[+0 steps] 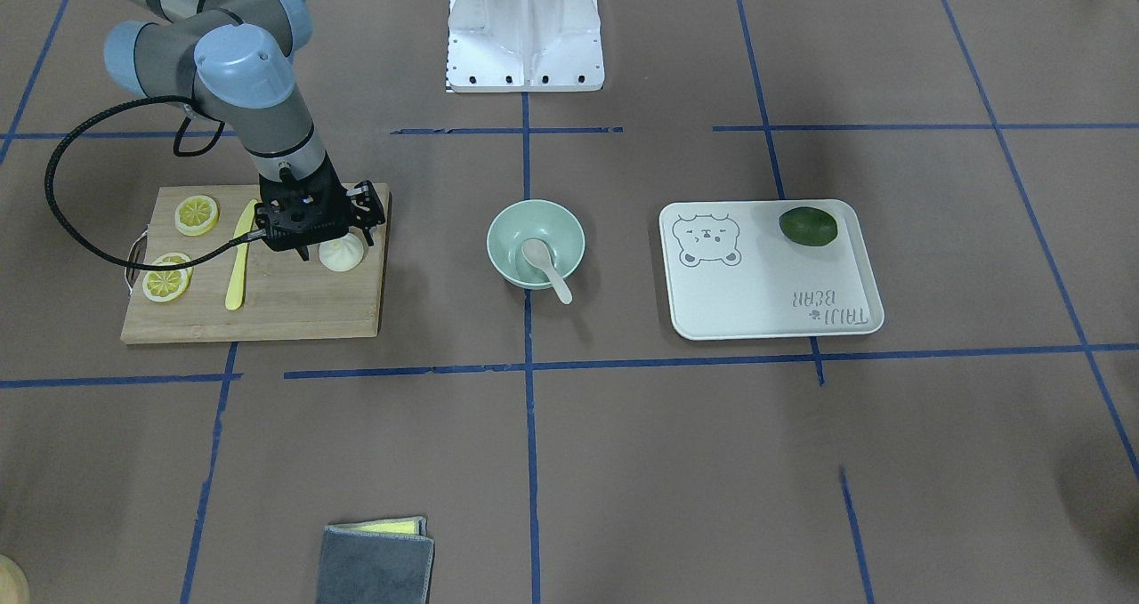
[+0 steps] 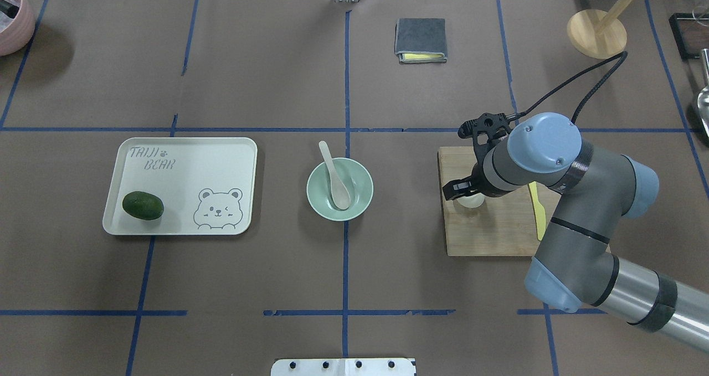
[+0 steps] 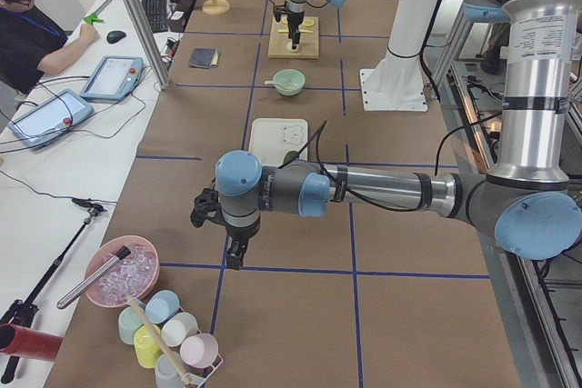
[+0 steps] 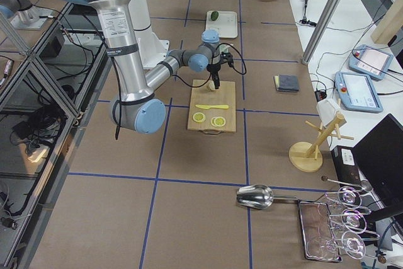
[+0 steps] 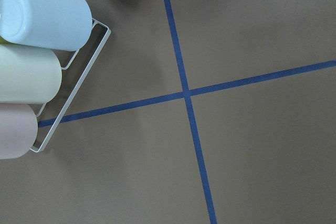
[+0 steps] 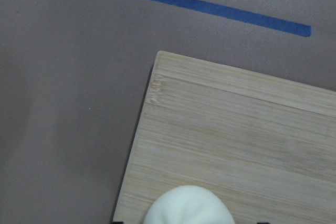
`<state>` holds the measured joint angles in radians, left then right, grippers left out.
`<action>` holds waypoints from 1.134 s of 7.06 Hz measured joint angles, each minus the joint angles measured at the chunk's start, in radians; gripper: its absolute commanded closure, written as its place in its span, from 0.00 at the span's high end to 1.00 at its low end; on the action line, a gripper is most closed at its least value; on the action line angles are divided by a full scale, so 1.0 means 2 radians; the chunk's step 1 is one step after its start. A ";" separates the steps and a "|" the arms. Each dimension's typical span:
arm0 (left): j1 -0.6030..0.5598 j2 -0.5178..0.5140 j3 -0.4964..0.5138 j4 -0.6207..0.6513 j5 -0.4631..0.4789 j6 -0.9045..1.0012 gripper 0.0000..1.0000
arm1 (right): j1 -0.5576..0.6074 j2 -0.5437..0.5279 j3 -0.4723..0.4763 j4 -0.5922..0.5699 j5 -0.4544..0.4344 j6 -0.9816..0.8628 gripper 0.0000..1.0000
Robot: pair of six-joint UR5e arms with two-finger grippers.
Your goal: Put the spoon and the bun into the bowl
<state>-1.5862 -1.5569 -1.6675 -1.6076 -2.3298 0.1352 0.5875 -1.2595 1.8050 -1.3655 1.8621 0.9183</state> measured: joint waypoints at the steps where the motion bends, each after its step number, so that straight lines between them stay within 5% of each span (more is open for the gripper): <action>1: 0.000 0.000 0.000 0.000 0.000 0.000 1.00 | 0.000 0.001 0.000 0.000 0.002 0.000 0.00; 5: 0.000 0.001 0.000 0.001 -0.010 0.000 1.00 | -0.001 0.011 0.004 -0.002 0.002 0.007 0.00; 8: 0.000 -0.001 -0.001 0.001 -0.012 0.001 1.00 | -0.011 0.116 -0.011 -0.054 0.000 0.080 0.00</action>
<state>-1.5861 -1.5593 -1.6704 -1.6061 -2.3545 0.1363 0.5656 -1.0284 1.7821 -1.4727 1.8619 1.0780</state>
